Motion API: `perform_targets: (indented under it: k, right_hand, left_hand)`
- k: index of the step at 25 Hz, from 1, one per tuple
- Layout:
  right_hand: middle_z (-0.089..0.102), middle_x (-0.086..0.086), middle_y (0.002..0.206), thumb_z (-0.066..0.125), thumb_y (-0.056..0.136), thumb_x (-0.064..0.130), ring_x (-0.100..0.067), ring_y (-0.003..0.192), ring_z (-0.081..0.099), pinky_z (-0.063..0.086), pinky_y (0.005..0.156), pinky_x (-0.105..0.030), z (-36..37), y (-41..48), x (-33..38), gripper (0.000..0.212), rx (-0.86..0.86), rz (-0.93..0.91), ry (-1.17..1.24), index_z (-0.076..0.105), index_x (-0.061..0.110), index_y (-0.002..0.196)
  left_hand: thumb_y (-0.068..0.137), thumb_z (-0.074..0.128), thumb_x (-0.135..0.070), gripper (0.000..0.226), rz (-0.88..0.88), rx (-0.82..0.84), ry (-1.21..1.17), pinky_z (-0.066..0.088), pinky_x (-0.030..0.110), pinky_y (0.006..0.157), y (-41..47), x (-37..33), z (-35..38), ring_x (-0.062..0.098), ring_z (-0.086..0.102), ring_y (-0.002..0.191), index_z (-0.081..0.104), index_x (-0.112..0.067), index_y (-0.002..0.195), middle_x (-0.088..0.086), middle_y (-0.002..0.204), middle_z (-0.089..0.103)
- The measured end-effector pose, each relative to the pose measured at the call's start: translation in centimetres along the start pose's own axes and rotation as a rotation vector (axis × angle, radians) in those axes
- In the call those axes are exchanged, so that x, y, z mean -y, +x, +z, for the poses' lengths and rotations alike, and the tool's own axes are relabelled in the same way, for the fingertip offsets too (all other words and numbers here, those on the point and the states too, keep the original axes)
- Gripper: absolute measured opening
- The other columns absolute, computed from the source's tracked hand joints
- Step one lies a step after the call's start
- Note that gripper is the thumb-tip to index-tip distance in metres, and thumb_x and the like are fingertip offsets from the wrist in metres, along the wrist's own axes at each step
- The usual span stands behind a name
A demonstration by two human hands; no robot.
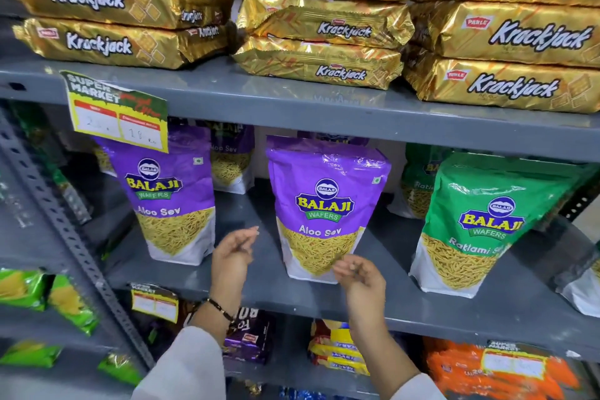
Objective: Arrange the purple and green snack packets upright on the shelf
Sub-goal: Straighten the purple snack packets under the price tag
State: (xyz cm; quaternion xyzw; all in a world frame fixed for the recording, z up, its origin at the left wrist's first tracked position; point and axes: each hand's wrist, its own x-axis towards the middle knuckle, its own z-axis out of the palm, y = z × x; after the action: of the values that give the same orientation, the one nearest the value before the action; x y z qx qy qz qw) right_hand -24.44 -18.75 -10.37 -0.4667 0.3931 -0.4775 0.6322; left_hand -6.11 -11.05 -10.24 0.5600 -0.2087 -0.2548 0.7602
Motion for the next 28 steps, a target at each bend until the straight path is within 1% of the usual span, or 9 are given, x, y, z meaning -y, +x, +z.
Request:
perform_targets:
  k: [2,4,8,12,15,18,21,25,28]
  right_hand:
    - [0.062,-0.013,0.072,0.039,0.072,-0.028,-0.012,0.065,0.063,0.054,0.066,-0.017,2.1,-1.2,0.5,0.041,0.109,-0.014,-0.026,0.061,0.006,0.073]
    - [0.066,-0.009,0.071,0.042,0.073,-0.026,-0.01,0.065,0.065,0.054,0.066,-0.017,4.6,-1.8,0.4,0.036,0.22,0.003,-0.043,0.062,0.004,0.077]
    - [0.066,-0.009,0.084,0.043,0.077,-0.024,-0.008,0.067,0.066,0.053,0.066,-0.014,10.7,-1.8,-2.4,0.038,0.301,0.144,-0.019,0.061,0.008,0.084]
    - [0.056,-0.005,0.116,0.043,0.078,-0.024,-0.018,0.081,0.059,0.049,0.063,-0.013,16.9,-1.5,-6.8,0.052,0.301,0.209,-0.098,0.052,0.007,0.117]
    - [0.048,0.001,0.127,0.044,0.078,-0.023,-0.013,0.078,0.057,0.047,0.055,-0.009,19.9,-1.1,-8.5,0.062,0.261,0.235,-0.107,0.044,0.012,0.13]
    - [0.054,-0.004,0.129,0.042,0.074,-0.025,-0.019,0.087,0.062,0.048,0.056,-0.016,22.3,-0.6,-9.4,0.066,0.286,0.239,-0.073,0.051,0.021,0.121]
    - [0.062,-0.003,0.114,0.038,0.071,-0.026,-0.033,0.106,0.059,0.048,0.056,-0.02,23.1,-0.3,-9.8,0.066,0.261,0.246,-0.058,0.058,0.03,0.1]
    - [0.061,-0.006,0.113,0.035,0.073,-0.028,-0.039,0.112,0.056,0.049,0.069,-0.031,23.0,-0.4,-9.6,0.065,0.245,0.255,0.031,0.06,0.027,0.098]
    - [0.063,-0.003,0.108,0.035,0.074,-0.028,-0.04,0.116,0.054,0.048,0.082,-0.042,22.8,-0.4,-9.4,0.064,0.223,0.24,0.054,0.06,0.025,0.1]
  left_hand:
    - [0.071,0.043,0.022,0.047,0.13,-0.121,-0.043,0.053,0.015,0.067,1.0,-1.6,-3.1,0.003,0.069,0.072,0.065,-0.019,0.061,-0.01,0.066,0.074]
    - [0.072,0.042,0.02,0.04,0.194,-0.295,-0.102,0.053,0.015,0.06,2.7,-3.2,-6.1,-0.001,0.065,0.058,0.059,-0.015,0.062,-0.012,0.055,0.07]
    - [0.079,0.043,0.017,0.042,0.172,-0.436,-0.143,0.045,0.01,0.058,6.3,-4.8,-11.7,-0.004,0.058,0.06,0.052,-0.024,0.078,-0.009,0.071,0.063]
    - [0.089,0.041,-0.001,0.029,-0.021,-0.377,-0.161,0.045,0.026,0.076,9.4,-4.6,-16.5,0.0,0.058,0.074,0.056,-0.024,0.098,-0.015,0.081,0.067]
    - [0.095,0.036,-0.015,0.031,-0.147,-0.135,-0.104,0.044,0.02,0.068,8.9,-4.9,-17.4,-0.005,0.057,0.085,0.05,-0.031,0.117,-0.028,0.088,0.066]
    - [0.096,0.034,-0.011,0.036,-0.191,0.019,-0.067,0.045,0.02,0.071,8.8,-4.8,-18.2,0.006,0.055,0.098,0.046,-0.029,0.125,-0.013,0.108,0.06]
    - [0.094,0.039,-0.006,0.04,-0.217,0.011,-0.069,0.049,0.024,0.075,9.8,-3.9,-18.9,0.014,0.053,0.108,0.044,-0.022,0.131,-0.001,0.124,0.055]
    - [0.094,0.04,-0.004,0.039,-0.202,0.004,-0.091,0.05,0.021,0.075,10.0,-3.3,-18.8,0.007,0.056,0.095,0.045,-0.019,0.129,0.002,0.125,0.054]
    - [0.093,0.04,-0.003,0.037,-0.18,0.008,-0.117,0.048,0.029,0.089,9.9,-2.6,-18.3,0.017,0.055,0.107,0.047,-0.019,0.125,0.006,0.129,0.053]
